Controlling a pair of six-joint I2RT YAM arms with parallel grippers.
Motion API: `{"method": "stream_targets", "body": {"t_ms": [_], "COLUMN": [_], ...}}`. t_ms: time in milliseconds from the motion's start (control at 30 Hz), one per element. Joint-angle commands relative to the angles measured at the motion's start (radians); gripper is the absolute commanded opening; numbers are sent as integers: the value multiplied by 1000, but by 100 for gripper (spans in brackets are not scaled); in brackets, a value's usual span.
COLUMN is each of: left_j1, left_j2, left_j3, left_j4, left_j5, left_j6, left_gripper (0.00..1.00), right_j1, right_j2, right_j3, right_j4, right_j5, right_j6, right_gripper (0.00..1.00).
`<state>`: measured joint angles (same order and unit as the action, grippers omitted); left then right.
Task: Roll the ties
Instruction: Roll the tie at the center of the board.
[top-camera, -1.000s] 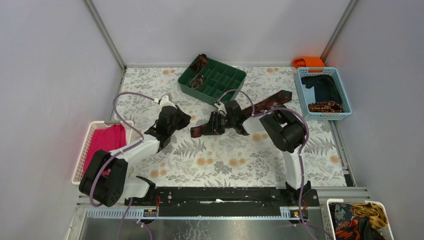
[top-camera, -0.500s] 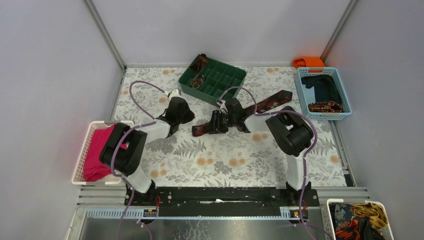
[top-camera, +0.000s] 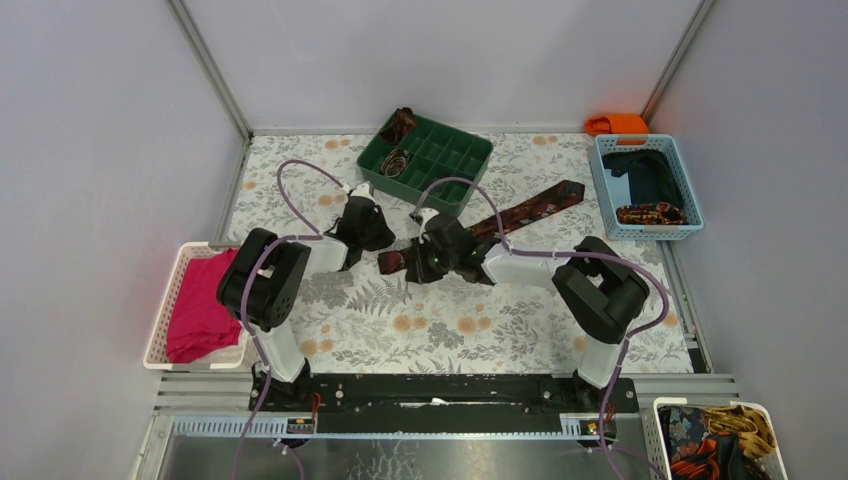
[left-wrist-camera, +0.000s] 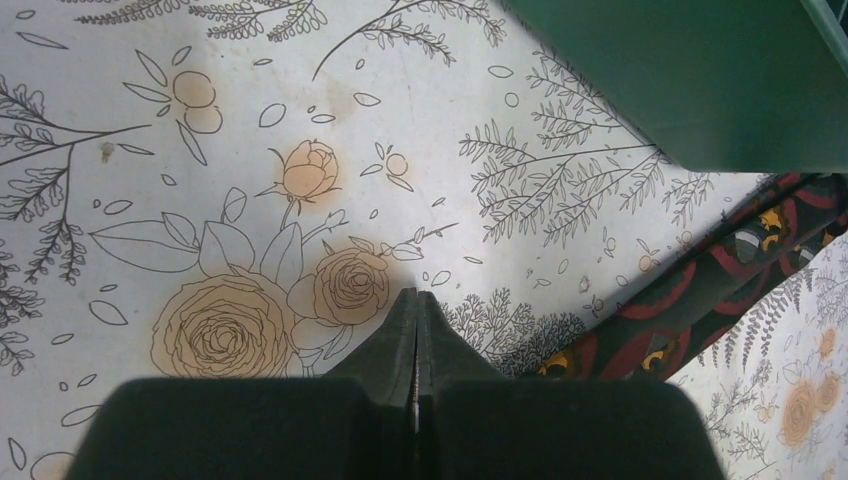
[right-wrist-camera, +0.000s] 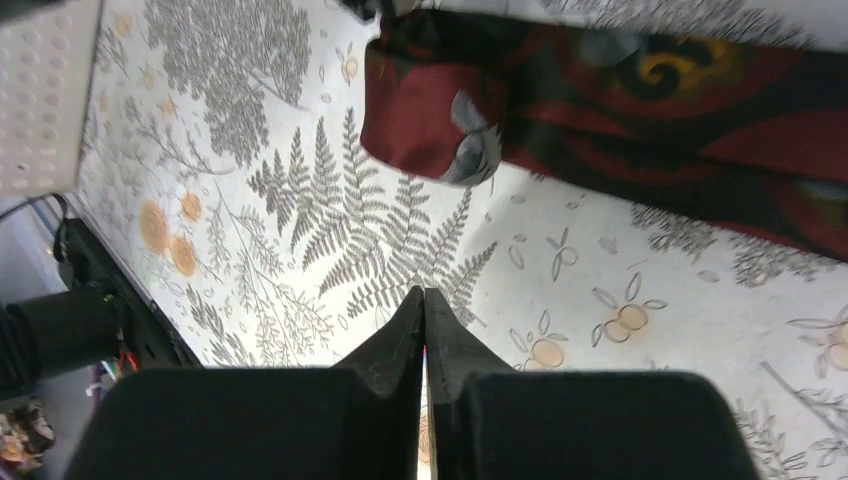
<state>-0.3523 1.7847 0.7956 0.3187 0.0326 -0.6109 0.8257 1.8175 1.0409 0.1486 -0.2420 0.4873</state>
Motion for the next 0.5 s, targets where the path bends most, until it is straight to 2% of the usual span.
{"method": "stream_targets", "body": {"t_ms": [0, 167, 267, 467], "left_j1": [4, 4, 4, 4], "left_j2": [-7, 14, 18, 24], "left_j3": [-52, -72, -72, -59], "left_j4": [64, 80, 88, 69], "left_j5": [0, -1, 9, -3], "left_j6": [17, -4, -10, -2], "left_gripper": [0, 0, 0, 0], "right_j1": [41, 99, 106, 117], "right_j2": [-19, -15, -1, 88], "right_j3": [-40, -28, -11, 75], "right_j4": [-1, 6, 45, 40], "right_j5": [103, 169, 133, 180], "right_j6": [-11, -19, -7, 16], "right_gripper": [1, 0, 0, 0]}}
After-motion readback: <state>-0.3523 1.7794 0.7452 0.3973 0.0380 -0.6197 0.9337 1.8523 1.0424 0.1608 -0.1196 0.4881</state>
